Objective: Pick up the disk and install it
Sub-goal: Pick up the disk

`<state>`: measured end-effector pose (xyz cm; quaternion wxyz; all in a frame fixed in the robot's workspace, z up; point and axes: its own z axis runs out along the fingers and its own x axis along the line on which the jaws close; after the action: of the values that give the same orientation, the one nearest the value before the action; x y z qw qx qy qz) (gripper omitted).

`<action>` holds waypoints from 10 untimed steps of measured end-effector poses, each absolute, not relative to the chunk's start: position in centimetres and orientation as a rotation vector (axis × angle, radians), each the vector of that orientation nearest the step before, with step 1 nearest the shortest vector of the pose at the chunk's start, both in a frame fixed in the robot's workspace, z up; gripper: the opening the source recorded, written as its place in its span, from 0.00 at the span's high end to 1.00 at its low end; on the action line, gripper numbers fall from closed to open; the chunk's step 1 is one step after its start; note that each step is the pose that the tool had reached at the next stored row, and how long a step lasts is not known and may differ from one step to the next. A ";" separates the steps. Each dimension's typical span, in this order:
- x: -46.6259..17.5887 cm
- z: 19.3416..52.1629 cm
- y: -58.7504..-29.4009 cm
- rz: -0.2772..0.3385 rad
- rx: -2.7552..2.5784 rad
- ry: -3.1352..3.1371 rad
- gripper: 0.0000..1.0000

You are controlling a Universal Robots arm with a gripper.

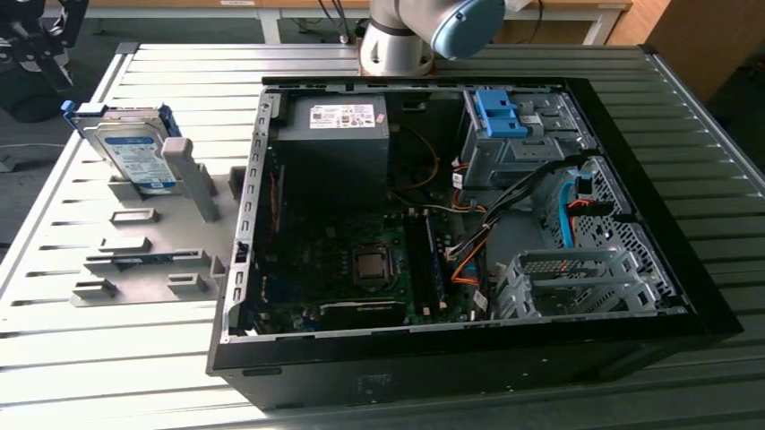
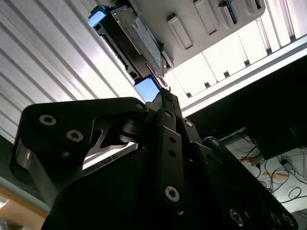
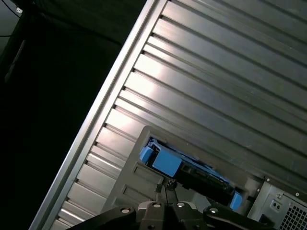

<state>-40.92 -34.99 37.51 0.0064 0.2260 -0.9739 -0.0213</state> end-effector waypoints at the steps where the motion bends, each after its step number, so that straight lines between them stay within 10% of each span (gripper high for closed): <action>1: -40.9 37.5 -35.0 -0.067 0.710 -3.046 0.89; 10: -40.9 37.5 -35.0 -0.067 0.725 -3.042 0.89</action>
<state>-40.92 -34.98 37.51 0.0066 0.2319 -0.9725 -0.0213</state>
